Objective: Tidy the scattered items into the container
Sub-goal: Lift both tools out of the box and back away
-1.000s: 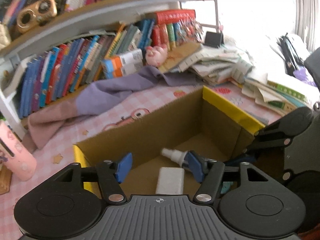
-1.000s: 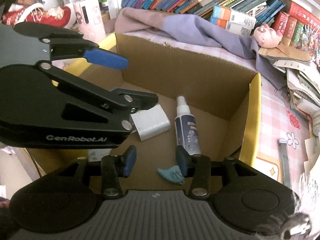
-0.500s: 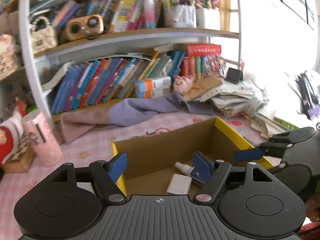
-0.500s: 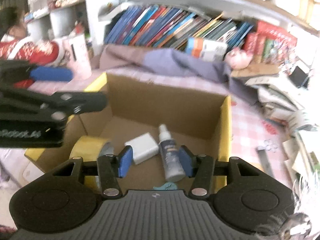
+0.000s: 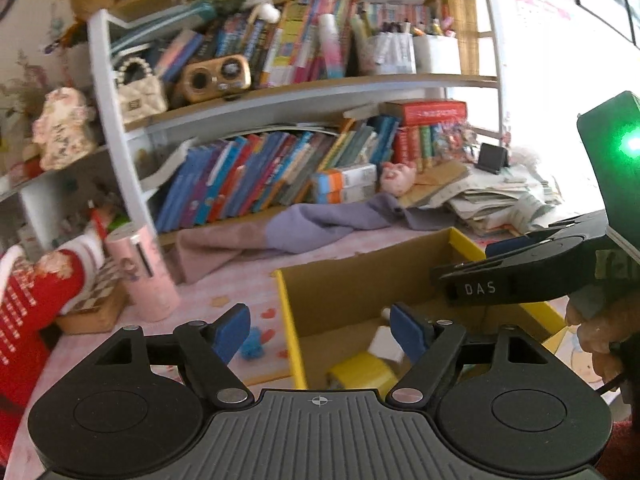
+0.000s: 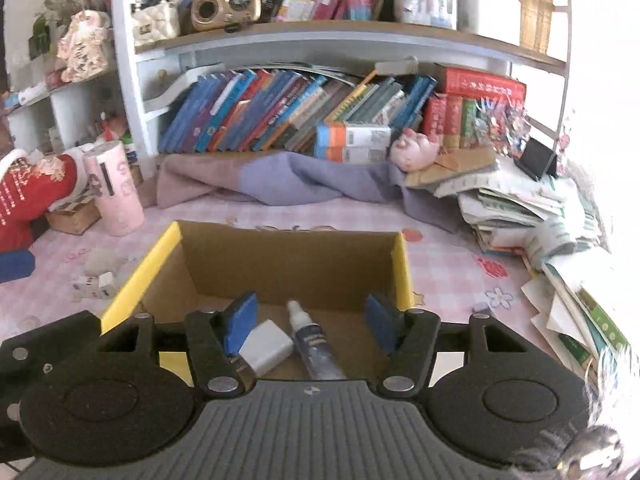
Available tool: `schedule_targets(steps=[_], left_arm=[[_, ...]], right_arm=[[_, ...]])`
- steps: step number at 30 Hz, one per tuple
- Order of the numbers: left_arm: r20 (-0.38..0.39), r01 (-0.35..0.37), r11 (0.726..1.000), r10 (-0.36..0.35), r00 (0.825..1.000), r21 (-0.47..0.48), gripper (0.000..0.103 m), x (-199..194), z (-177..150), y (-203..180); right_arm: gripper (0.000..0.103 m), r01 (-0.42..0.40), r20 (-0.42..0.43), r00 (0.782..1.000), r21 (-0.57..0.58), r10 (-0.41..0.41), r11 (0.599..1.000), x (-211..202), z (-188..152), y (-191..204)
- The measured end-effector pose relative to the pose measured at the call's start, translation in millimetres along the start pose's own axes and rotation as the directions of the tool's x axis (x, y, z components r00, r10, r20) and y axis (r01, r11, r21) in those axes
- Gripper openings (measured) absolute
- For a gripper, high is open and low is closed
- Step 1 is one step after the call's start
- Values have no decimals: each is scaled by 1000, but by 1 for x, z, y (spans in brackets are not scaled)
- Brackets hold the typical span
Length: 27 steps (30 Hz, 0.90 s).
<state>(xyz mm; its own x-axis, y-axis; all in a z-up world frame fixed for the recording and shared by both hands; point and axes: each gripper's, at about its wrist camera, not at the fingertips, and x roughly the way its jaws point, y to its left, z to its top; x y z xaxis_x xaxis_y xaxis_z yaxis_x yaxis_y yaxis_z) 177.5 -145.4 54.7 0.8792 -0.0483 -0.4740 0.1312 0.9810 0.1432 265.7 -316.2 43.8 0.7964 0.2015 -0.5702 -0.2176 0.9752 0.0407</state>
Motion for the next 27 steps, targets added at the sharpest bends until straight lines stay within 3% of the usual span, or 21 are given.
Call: schedule_targets(steps=[8,15,27], left_arm=[[16,30,999,-30,999,-19,79,-9,-17,9],[44,67,997,-65,997,-49,79,-16,-24,41],[25,152,988,-152,988,17,85,-34,-49,81]], right_arm=[[59,0,59,998,-7,0,1000,-14,-6,15],[60,100,103,989,56,-105,993,-41,-21,14],[62,231,96,964,163,-249,959,-80,-53,54]])
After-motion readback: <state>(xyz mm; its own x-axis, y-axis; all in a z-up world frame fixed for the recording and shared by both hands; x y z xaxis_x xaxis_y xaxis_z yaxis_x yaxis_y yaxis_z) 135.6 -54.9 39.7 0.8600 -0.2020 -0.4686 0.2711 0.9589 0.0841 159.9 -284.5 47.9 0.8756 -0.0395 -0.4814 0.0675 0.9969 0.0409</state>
